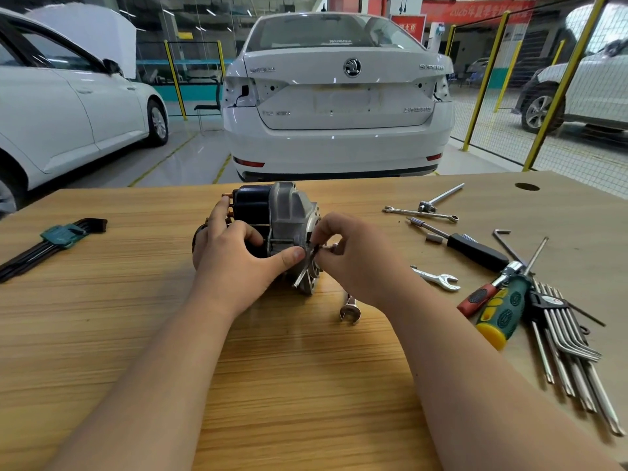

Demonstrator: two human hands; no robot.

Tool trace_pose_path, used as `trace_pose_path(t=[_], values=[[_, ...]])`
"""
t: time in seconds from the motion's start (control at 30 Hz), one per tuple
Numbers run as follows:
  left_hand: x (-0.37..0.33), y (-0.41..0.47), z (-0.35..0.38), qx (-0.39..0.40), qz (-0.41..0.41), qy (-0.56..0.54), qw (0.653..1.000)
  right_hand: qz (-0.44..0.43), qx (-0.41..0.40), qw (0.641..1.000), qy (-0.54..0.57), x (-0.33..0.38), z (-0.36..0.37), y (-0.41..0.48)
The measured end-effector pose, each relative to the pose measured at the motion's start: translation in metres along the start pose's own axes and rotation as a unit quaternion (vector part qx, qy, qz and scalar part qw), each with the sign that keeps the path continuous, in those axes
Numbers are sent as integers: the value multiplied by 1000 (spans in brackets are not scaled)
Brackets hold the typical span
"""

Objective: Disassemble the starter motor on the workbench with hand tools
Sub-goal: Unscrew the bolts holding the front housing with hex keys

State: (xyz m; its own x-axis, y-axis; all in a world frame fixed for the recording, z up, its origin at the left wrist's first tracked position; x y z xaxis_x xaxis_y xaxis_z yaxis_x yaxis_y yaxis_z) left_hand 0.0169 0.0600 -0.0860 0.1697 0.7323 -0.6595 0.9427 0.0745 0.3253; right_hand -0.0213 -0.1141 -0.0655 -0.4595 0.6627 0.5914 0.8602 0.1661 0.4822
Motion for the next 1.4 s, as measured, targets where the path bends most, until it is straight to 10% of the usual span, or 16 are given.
trace_pose_path(t=[0.73,1.03,1.27,1.4], values=[[0,0,0,4,2,-7,1000,-58,58,993,-83,-2,0,-1],[0,-2,0,5,2,-2,1000,141,60,978,141,-16,-2,-3],[0,-1,0,10,-6,-3,1000,270,-53,852,446,-26,10,0],[0,-1,-1,15,-8,-6,1000,257,-62,859,438,-25,8,-1]])
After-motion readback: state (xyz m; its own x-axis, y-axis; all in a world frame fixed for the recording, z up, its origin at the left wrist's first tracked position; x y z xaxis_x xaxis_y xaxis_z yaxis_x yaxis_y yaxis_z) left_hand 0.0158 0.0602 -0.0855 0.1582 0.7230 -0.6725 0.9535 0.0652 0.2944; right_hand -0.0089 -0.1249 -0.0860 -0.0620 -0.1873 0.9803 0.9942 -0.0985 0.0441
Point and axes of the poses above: each hand's wrist, its own y-axis towards the middle knuckle, its own z-axis out of the palm, x = y × z, the point moved 4 cm from there along y, towards the middle knuckle, and after that the axes turned 6 degrees about -z, right-handed, at the moved point
